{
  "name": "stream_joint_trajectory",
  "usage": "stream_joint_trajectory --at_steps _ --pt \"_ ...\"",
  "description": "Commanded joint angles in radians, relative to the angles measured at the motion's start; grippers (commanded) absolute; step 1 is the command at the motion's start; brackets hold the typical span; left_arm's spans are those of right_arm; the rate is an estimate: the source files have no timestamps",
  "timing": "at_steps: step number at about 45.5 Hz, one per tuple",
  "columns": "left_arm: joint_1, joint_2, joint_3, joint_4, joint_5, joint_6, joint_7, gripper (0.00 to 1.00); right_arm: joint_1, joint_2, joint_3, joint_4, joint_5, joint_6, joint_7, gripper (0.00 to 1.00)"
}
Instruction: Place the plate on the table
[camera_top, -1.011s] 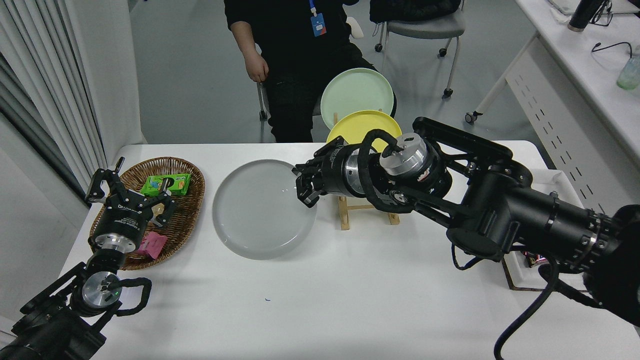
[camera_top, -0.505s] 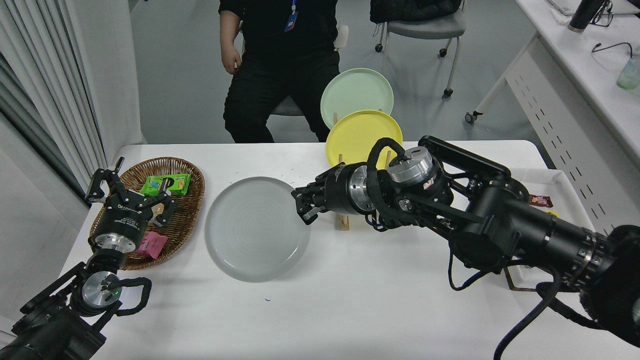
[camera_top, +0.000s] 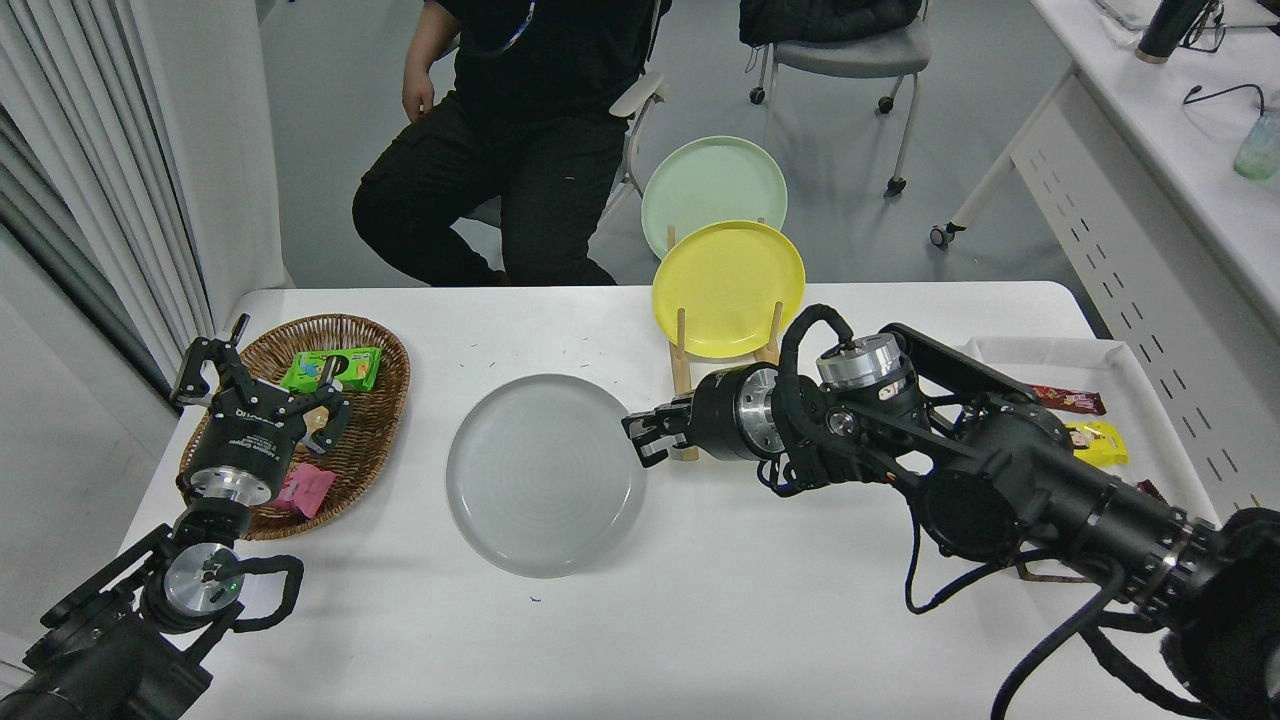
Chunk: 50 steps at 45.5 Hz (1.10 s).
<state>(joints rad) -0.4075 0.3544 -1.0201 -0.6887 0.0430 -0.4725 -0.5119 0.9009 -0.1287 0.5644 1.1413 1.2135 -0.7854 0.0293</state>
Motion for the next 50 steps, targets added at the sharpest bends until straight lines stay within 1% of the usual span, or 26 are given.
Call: stream_joint_trajectory --at_steps 1,28,50 --pt "-0.001 0.0 0.0 0.0 0.0 0.0 0.0 0.98 -0.063 0.0 -0.003 -0.017 0.015 0.0 0.0 0.0" --pt "-0.001 0.0 0.0 0.0 0.0 0.0 0.0 0.98 -0.207 -0.008 -0.015 -0.017 0.015 0.0 0.0 0.0" --pt "-0.001 0.0 0.0 0.0 0.0 0.0 0.001 0.98 -0.278 -0.011 -0.029 -0.021 0.012 0.0 -0.012 0.0"
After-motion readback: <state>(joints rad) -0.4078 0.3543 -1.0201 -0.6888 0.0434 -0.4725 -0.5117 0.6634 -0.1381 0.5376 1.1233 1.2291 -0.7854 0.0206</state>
